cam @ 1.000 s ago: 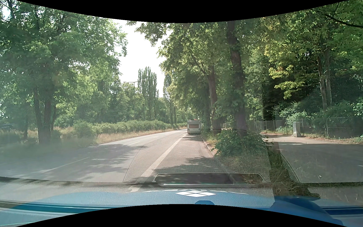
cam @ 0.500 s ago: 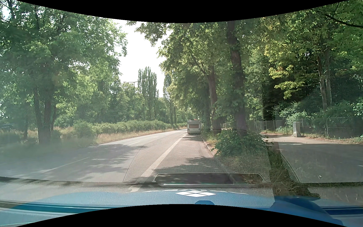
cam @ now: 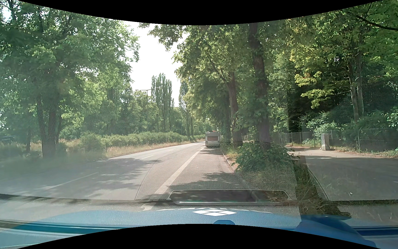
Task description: Follow the waypoints while adhering to traffic rules and regulations
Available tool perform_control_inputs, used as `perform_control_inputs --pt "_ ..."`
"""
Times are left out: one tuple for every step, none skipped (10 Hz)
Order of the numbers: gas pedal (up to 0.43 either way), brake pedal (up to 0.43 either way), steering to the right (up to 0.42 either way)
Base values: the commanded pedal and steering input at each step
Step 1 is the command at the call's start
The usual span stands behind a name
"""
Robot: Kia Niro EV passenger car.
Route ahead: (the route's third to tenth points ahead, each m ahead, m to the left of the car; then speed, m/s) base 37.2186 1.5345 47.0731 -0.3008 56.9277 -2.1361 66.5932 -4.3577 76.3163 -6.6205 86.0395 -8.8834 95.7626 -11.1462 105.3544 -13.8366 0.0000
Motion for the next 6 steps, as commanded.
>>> perform_control_inputs --pt "0.0 0.396 0.0" --pt "0.0 0.396 0.0" --pt "0.0 0.396 0.008" --pt "0.0 0.396 0.016" --pt "0.0 0.396 0.017" --pt "0.0 0.396 0.017"
